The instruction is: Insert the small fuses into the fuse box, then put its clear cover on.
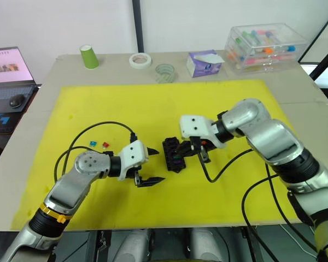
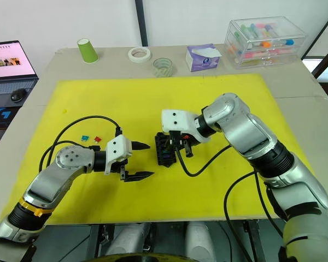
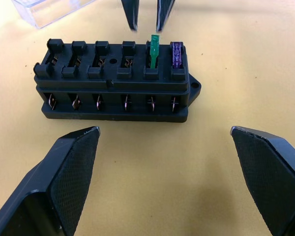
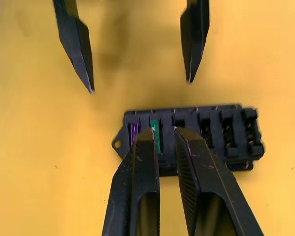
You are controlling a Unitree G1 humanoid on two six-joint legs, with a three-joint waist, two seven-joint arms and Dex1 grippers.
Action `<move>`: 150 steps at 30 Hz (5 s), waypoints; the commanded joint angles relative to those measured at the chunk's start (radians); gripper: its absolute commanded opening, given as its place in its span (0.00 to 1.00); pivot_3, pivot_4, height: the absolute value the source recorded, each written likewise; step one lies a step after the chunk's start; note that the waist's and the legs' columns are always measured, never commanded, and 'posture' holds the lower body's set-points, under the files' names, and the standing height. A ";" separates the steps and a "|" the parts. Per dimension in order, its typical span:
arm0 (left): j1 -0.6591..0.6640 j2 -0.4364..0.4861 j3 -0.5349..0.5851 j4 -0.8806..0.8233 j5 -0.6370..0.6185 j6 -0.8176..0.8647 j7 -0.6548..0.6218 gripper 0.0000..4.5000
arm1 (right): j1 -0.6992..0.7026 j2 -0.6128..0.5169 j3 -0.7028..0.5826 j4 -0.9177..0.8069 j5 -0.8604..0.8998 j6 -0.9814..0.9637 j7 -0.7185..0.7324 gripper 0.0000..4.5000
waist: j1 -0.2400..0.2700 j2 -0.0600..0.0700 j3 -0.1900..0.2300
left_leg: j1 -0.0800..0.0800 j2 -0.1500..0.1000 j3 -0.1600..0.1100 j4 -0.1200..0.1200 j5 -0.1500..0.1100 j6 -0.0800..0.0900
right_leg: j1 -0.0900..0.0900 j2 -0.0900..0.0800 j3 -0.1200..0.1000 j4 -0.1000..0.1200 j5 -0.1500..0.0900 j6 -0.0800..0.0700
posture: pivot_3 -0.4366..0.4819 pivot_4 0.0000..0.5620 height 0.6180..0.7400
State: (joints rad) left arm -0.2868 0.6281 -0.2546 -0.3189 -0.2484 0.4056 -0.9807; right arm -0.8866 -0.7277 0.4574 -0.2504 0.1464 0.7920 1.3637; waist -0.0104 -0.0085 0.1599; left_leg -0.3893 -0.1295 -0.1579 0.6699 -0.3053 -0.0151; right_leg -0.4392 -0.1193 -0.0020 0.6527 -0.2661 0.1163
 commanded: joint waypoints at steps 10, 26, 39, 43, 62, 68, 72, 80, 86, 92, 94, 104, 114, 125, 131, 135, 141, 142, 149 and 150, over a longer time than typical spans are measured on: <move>-0.014 0.005 0.018 -0.009 -0.002 -0.016 -0.001 1.00 | 0.097 0.020 -0.087 0.014 0.060 -0.166 -0.052 0.00 | -0.001 0.000 0.000 | 0.000 0.000 0.000 0.000 0.000 0.000 | 0.000 0.000 0.000 0.000 0.000 0.000 | 0.48 0.27 1.00; -0.017 0.005 0.019 -0.006 0.002 -0.017 0.002 1.00 | 0.135 0.019 -0.054 0.065 0.041 -0.207 -0.062 0.00 | -0.001 0.000 0.000 | 0.000 0.000 0.000 0.000 0.000 0.000 | 0.000 0.000 0.000 0.000 0.000 0.000 | 0.48 0.27 1.00; -0.016 0.007 0.022 -0.007 -0.001 -0.017 0.001 1.00 | 0.155 0.020 0.022 0.113 -0.032 -0.277 -0.057 0.00 | -0.001 0.000 0.000 | 0.000 0.000 0.000 0.000 0.000 0.000 | 0.000 0.000 0.000 0.000 0.000 0.000 | 0.48 0.27 1.00; -0.016 0.006 0.021 -0.009 -0.001 -0.014 0.003 1.00 | 0.161 0.012 0.049 0.143 -0.075 -0.310 -0.058 0.00 | -0.001 0.000 0.000 | 0.000 0.000 0.000 0.000 0.000 0.000 | 0.001 0.000 0.000 0.000 0.000 0.000 | 0.48 0.27 1.00; -0.018 0.022 0.074 -0.059 -0.061 0.038 -0.005 1.00 | 0.090 0.044 -0.065 0.124 0.045 -0.210 -0.027 0.00 | 0.002 -0.001 0.000 | 0.014 0.000 -0.001 -0.004 0.000 0.000 | 0.014 0.000 0.000 -0.004 0.000 0.000 | 0.48 0.27 1.00; -0.018 0.074 0.215 -0.165 -0.207 0.175 0.004 1.00 | 0.038 0.021 -0.154 0.099 0.114 -0.159 -0.031 0.00 | 0.000 0.000 0.000 | 0.012 0.000 -0.002 -0.004 0.000 0.000 | 0.011 0.000 0.000 -0.004 0.000 0.000 | 0.48 0.27 1.00; 0.043 0.169 0.398 -0.245 -0.332 0.299 0.011 1.00 | 0.046 -0.036 -0.198 0.126 0.099 -0.196 -0.035 0.00 | 0.000 0.000 0.000 | 0.011 0.000 -0.001 -0.004 0.000 0.000 | 0.011 0.000 0.000 -0.004 0.000 0.000 | 0.48 0.27 1.00; 0.407 0.365 0.971 -0.192 -0.391 0.433 -0.116 1.00 | 0.110 -0.255 -0.302 0.273 0.064 -0.312 0.011 0.18 | 0.001 0.002 0.002 | 0.011 0.001 0.000 -0.006 0.000 0.001 | 0.010 0.001 0.000 -0.005 0.000 0.000 | 0.48 0.27 1.00; 0.703 0.416 1.229 0.045 -0.252 0.300 -0.289 1.00 | 0.136 -0.384 -0.333 0.446 0.004 -0.435 0.038 0.65 | -0.001 0.004 0.003 | 0.013 0.002 0.003 -0.007 -0.001 0.001 | 0.011 0.001 0.000 -0.006 0.000 -0.001 | 0.48 0.27 1.00; 0.735 0.451 1.237 0.271 -0.186 0.177 -0.337 1.00 | 0.153 -0.426 -0.328 0.626 -0.065 -0.543 0.037 0.99 | 0.001 0.004 0.004 | 0.013 0.002 0.004 -0.007 -0.002 0.002 | 0.011 0.000 0.001 -0.006 0.000 -0.001 | 0.48 0.27 1.00; 0.716 0.464 1.220 0.323 -0.177 0.149 -0.337 1.00 | 0.165 -0.430 -0.324 0.676 -0.090 -0.579 0.029 0.99 | 0.000 0.004 0.004 | 0.013 0.002 0.004 -0.007 -0.002 0.002 | 0.011 0.000 0.001 -0.006 0.000 -0.001 | 0.48 0.27 1.00; 0.650 0.485 1.137 0.390 -0.164 0.093 -0.341 1.00 | 0.175 -0.412 -0.349 0.696 -0.107 -0.595 0.014 0.99 | -0.005 0.010 0.007 | 0.013 0.003 0.006 -0.008 -0.002 0.001 | 0.010 0.001 0.002 -0.006 0.000 -0.001 | 0.48 0.27 1.00; 0.432 0.500 0.854 0.429 -0.193 0.056 -0.382 1.00 | 0.095 -0.256 -0.331 0.364 0.025 -0.387 0.030 0.99 | -0.004 0.010 0.008 | 0.013 0.003 0.007 -0.008 -0.003 0.002 | 0.009 0.001 0.003 -0.006 0.000 0.000 | 0.48 0.27 1.00; 0.029 0.449 0.495 0.621 -0.257 0.329 -0.459 1.00 | 0.008 -0.010 -0.198 0.004 0.179 -0.165 0.014 0.99 | -0.001 0.007 0.006 | 0.010 0.002 0.006 -0.004 -0.003 0.002 | 0.007 0.001 0.002 -0.004 0.000 0.000 | 0.48 0.27 1.00; -0.117 0.409 0.414 0.783 -0.264 0.476 -0.466 1.00 | 0.002 0.012 -0.168 -0.030 0.192 -0.148 -0.004 0.99 | -0.007 0.007 0.006 | 0.008 0.002 0.006 -0.003 -0.003 0.002 | 0.005 0.002 0.002 -0.002 0.000 0.000 | 0.48 0.27 1.00; -0.167 0.377 0.383 0.851 -0.247 0.514 -0.454 1.00 | -0.002 0.018 -0.163 -0.041 0.198 -0.136 -0.017 0.99 | -0.011 0.006 0.005 | 0.005 0.002 0.006 -0.002 -0.003 0.002 | 0.001 0.002 0.002 0.000 0.000 0.000 | 0.48 0.27 1.00; -0.190 0.345 0.343 0.920 -0.216 0.512 -0.445 1.00 | -0.007 0.018 -0.155 -0.039 0.188 -0.138 -0.038 0.99 | -0.009 0.006 0.005 | 0.002 0.002 0.007 -0.001 -0.002 0.001 | -0.003 0.001 0.002 0.002 0.000 0.000 | 0.48 0.27 1.00; -0.191 0.340 0.341 0.921 -0.215 0.511 -0.443 1.00 | -0.008 0.017 -0.155 -0.039 0.188 -0.139 -0.040 0.99 | -0.009 0.006 0.005 | 0.002 0.002 0.007 -0.001 -0.002 0.001 | -0.003 0.001 0.002 0.002 0.000 0.000 | 0.48 0.27 1.00; -0.157 0.326 0.319 0.839 -0.232 0.544 -0.461 1.00 | -0.008 0.013 -0.149 -0.040 0.181 -0.143 -0.049 0.99 | -0.008 0.006 0.005 | 0.002 0.001 0.007 -0.001 -0.002 0.001 | -0.002 0.001 0.002 0.002 0.000 0.000 | 0.48 0.27 1.00; -0.155 0.325 0.322 0.838 -0.233 0.546 -0.459 1.00 | -0.008 0.013 -0.149 -0.040 0.180 -0.144 -0.051 0.99 | -0.008 0.006 0.005 | 0.002 0.001 0.007 -0.001 -0.002 0.001 | -0.002 0.001 0.002 0.002 0.000 0.000 | 0.48 0.27 1.00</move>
State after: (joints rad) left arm -0.4654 0.9672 0.0961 0.5325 -0.4802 0.9290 -1.4320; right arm -0.8697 -0.7159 0.3119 -0.2579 0.3275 0.6608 1.3197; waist -0.0181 -0.0021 0.1649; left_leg -0.3873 -0.1281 -0.1511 0.6692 -0.3077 -0.0137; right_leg -0.4416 -0.1186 0.0001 0.6550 -0.2662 0.1164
